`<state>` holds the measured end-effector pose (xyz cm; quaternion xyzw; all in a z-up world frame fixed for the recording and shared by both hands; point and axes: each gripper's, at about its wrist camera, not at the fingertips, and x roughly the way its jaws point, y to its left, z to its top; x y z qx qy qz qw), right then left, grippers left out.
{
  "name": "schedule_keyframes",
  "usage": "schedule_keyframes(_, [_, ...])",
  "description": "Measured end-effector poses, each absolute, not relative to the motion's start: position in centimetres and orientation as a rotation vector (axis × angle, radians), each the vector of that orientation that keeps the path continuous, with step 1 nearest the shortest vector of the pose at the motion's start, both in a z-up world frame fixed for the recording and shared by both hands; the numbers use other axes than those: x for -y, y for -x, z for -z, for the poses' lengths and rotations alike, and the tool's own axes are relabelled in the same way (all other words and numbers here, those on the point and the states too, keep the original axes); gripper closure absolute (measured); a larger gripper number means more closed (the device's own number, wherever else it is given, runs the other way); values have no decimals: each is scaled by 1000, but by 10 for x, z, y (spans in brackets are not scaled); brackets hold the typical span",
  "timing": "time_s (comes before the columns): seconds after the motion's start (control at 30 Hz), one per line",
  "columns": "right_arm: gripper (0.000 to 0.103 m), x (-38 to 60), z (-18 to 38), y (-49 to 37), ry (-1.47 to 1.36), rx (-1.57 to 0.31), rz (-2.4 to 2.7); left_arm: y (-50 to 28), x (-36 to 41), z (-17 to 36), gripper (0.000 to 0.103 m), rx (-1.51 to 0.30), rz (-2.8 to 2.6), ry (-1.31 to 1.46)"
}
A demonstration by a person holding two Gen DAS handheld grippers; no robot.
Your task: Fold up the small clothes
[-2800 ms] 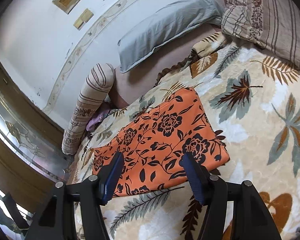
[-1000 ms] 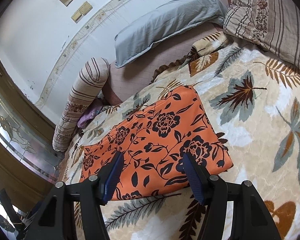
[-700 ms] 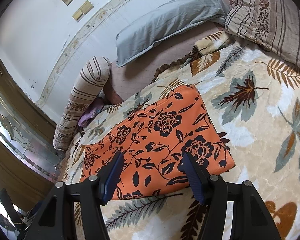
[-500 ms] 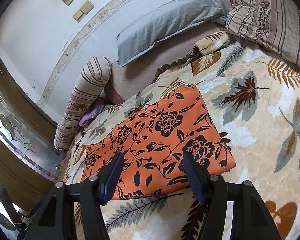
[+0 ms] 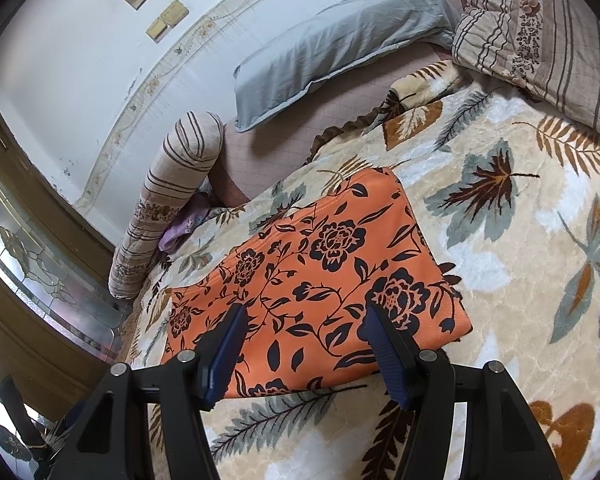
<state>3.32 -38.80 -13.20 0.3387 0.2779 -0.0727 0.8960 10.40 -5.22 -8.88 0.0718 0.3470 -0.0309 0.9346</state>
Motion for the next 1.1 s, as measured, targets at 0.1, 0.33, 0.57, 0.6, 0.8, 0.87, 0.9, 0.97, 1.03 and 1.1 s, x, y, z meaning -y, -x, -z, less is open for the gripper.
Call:
schedule_keyframes(0.1, [38,388,132,-33,-703,-575,148,-104,53,89,6,-710,61,-148])
schedule_keyframes(0.33, [38,388,131,-31,-707,-570,146,-101,56,89,6,-703,68,-160])
schedule_keyframes(0.57, [38,390,130,-30,-711,-571,145,-98,59,88,6,-703,69,-166])
schedule_keyframes(0.6, [38,390,131,-29,-713,-571,145,-98,59,88,6,-703,69,-167])
schedule_keyframes(0.8, [38,393,134,-28,-721,-579,152,-100,60,93,6,-714,75,-167])
schedule_keyframes(0.87, [38,392,134,-30,-718,-583,153,-101,60,94,6,-717,74,-167])
schedule_keyframes(0.9, [38,392,134,-30,-716,-584,153,-101,60,95,6,-718,72,-166])
schedule_keyframes(0.97, [38,391,135,-32,-713,-587,152,-103,58,95,6,-721,70,-160])
schedule_keyframes(1.03, [38,390,136,-34,-710,-592,150,-104,57,96,6,-724,68,-156])
schedule_keyframes(1.1, [38,389,136,-35,-707,-594,148,-105,56,97,6,-727,68,-154])
